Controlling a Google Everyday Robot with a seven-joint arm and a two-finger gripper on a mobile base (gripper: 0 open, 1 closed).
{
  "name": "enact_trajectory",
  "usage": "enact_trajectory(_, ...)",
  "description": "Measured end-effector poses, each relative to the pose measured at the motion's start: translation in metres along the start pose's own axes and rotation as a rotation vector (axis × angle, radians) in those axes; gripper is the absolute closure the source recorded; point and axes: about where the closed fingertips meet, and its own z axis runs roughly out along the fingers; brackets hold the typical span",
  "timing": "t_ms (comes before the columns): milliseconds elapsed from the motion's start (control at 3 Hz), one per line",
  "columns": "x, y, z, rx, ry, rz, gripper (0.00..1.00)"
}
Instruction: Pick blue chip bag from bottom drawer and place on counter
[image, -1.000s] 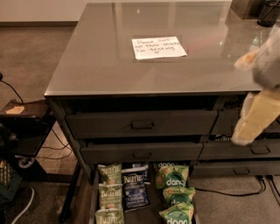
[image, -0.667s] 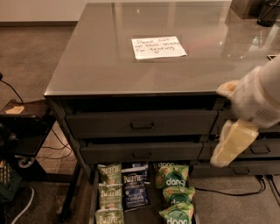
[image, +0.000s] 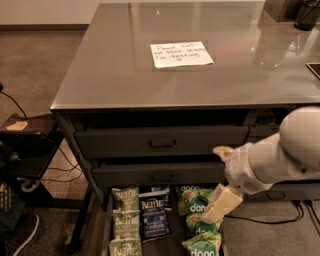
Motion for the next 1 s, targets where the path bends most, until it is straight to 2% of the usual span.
enact_trajectory(333, -0.002, -0.009, 0.009, 0.026, -0.028, 0.014, 0.0)
enact_trajectory(667, -0.002, -0.009, 0.009, 0.026, -0.028, 0.013, 0.0)
enact_trajectory(1000, 0.012, -0.017, 0.034, 0.063, -0.013, -0.026, 0.0)
